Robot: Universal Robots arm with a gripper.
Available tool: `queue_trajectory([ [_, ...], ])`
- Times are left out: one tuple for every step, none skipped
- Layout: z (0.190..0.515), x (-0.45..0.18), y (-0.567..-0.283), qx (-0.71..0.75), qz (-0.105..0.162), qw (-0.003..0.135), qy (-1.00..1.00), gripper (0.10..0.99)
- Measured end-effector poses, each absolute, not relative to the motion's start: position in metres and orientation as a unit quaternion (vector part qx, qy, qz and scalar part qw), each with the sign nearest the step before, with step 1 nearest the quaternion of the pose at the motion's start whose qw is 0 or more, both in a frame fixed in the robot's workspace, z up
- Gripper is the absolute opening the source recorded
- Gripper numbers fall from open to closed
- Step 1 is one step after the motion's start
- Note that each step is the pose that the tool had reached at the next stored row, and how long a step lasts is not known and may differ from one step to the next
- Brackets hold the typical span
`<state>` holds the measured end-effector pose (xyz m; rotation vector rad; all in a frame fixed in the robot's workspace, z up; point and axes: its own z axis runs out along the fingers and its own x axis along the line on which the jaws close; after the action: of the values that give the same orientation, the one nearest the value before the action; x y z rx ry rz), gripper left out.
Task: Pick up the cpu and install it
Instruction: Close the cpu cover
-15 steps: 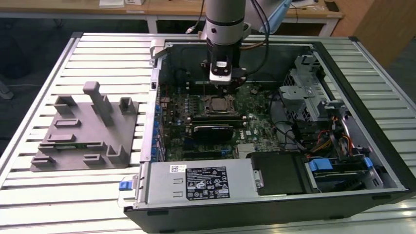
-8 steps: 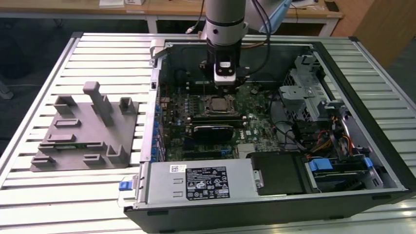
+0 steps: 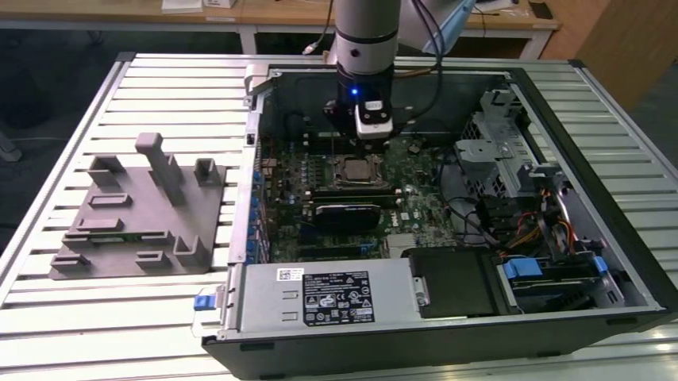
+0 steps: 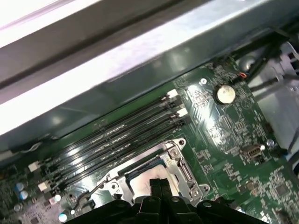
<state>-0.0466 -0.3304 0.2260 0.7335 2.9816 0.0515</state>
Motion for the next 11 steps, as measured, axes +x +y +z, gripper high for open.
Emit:
queue_trajectory([
  [0.226, -0.0466, -0.3304, 0.232, 0.017, 0.035, 0.972, 0.106],
  [0.2259, -0.0466, -0.3304, 0.224, 0.017, 0.035, 0.974, 0.106],
  [0.2259, -0.0466, -0.3304, 0.216, 0.017, 0.035, 0.976, 0.106],
  [0.2258, -0.0466, -0.3304, 0.209, 0.017, 0.035, 0.977, 0.106],
  [0.2257, -0.0466, -0.3304, 0.202, 0.017, 0.035, 0.979, 0.106],
  [0.2256, -0.0466, -0.3304, 0.195, 0.017, 0.035, 0.98, 0.106],
  [0.2255, -0.0466, -0.3305, 0.188, 0.017, 0.035, 0.981, 0.106],
  [0.2254, -0.0466, -0.3305, 0.181, 0.017, 0.035, 0.983, 0.106],
  [0.2252, -0.0466, -0.3304, 0.174, 0.016, 0.035, 0.984, 0.106],
  [0.2249, -0.0465, -0.3304, 0.168, 0.015, 0.035, 0.985, 0.106],
  [0.2247, -0.0466, -0.3305, 0.164, 0.014, 0.034, 0.986, 0.106],
])
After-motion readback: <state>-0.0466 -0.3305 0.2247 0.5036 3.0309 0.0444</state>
